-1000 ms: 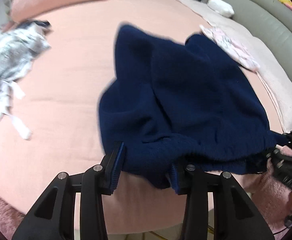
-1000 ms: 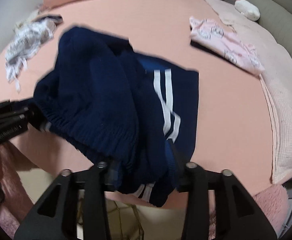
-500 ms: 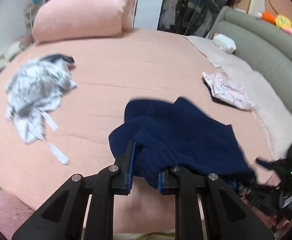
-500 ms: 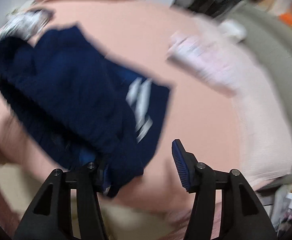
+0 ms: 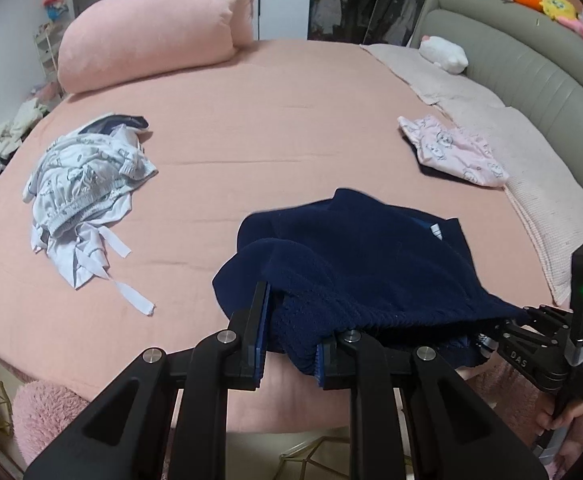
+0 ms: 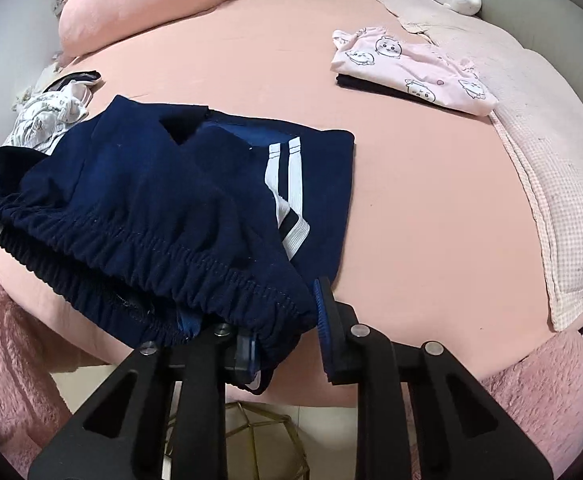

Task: Fold clothes

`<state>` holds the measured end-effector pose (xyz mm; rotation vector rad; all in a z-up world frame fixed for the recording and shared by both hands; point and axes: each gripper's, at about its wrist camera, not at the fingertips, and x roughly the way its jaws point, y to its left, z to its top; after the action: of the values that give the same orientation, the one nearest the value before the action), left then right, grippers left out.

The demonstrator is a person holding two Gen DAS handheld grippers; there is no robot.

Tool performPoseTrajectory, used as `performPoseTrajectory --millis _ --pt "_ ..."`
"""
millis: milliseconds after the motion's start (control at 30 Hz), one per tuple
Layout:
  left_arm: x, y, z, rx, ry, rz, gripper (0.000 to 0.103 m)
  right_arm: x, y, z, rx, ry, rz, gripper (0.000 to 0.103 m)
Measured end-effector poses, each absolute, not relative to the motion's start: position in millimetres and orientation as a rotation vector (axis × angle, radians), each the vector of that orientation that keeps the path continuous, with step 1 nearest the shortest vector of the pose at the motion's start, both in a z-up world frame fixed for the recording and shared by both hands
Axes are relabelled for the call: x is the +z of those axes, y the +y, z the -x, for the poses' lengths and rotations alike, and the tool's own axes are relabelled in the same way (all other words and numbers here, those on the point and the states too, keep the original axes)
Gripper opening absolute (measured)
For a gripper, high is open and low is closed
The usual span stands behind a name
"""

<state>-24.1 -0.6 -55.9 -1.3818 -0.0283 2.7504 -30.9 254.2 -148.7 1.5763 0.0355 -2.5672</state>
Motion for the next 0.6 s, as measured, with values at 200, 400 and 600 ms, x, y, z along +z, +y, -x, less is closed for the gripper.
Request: performPoseTrajectory --millis 200,400,600 --pt "-54 -1 23 2.747 -0.041 1.383 0.02 -169 245 27 -2.443 0.048 -1.681 0.038" --pt "-59 -3 25 2.746 -0.054 1.407 0.02 -181 232 19 -2.44 0.134 -1.714 0.053" --pt "-79 -13 30 2.683 -0.165 1.471 0.019 -176 241 13 -2.399 0.033 -1.681 0.026"
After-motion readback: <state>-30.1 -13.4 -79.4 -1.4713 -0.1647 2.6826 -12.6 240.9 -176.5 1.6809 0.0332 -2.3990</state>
